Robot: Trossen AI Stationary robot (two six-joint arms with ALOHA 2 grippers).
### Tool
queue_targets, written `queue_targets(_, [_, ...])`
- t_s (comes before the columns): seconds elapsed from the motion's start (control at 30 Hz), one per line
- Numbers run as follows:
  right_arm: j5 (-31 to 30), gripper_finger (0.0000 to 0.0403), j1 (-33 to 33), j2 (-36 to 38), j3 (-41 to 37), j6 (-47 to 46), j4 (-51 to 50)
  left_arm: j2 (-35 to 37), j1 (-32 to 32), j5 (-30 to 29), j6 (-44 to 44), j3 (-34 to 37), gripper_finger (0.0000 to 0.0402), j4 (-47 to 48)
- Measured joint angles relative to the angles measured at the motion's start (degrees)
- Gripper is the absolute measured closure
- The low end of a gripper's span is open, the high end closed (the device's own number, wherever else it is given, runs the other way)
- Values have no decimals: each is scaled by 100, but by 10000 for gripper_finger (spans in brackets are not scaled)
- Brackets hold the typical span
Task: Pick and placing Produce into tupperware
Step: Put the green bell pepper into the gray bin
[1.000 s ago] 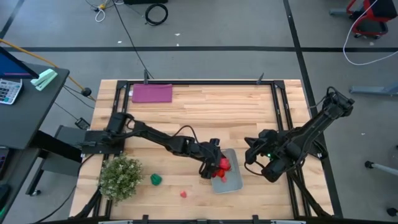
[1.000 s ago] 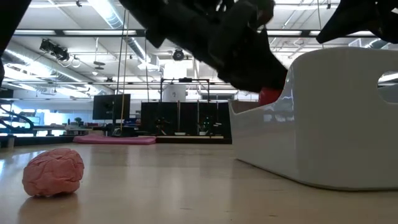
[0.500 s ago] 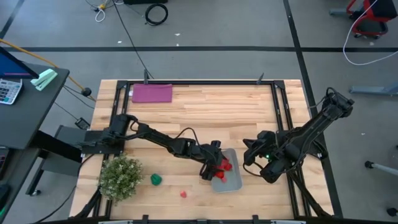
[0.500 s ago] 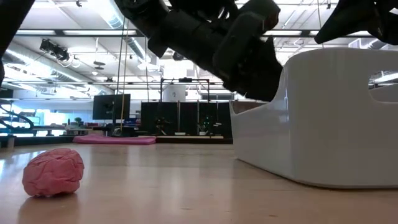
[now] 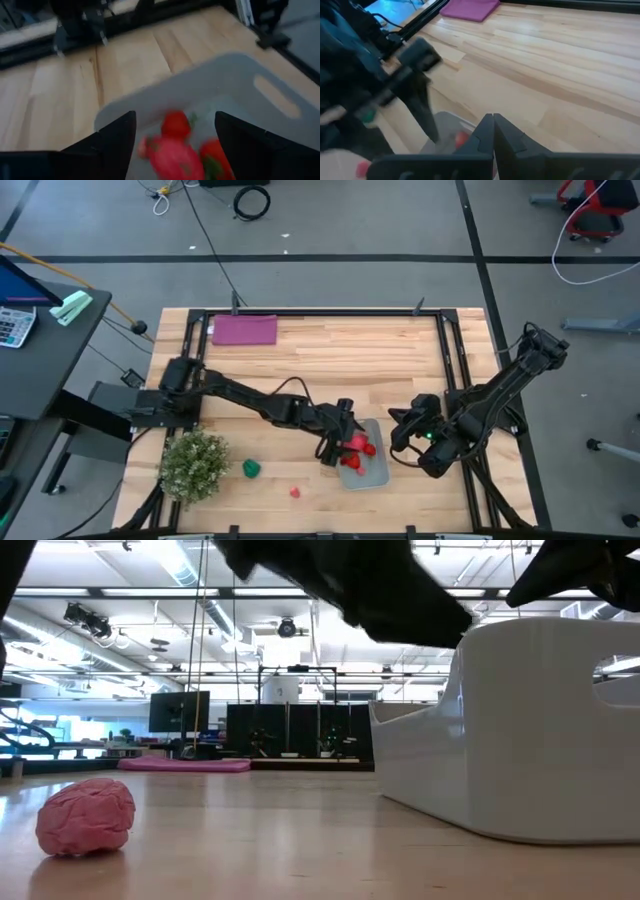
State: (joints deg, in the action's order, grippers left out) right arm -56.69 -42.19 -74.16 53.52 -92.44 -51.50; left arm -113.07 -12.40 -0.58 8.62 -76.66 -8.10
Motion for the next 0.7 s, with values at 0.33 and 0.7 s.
queue_targets(0.33, [26, 398, 2, -86, 0, 5, 104, 1133, -326, 2, -53, 2, 144, 2851])
queue_targets(0.7, [22, 398, 7, -88, 0, 202, 214, 1370, -1098, 8, -1572, 2, 171, 5414])
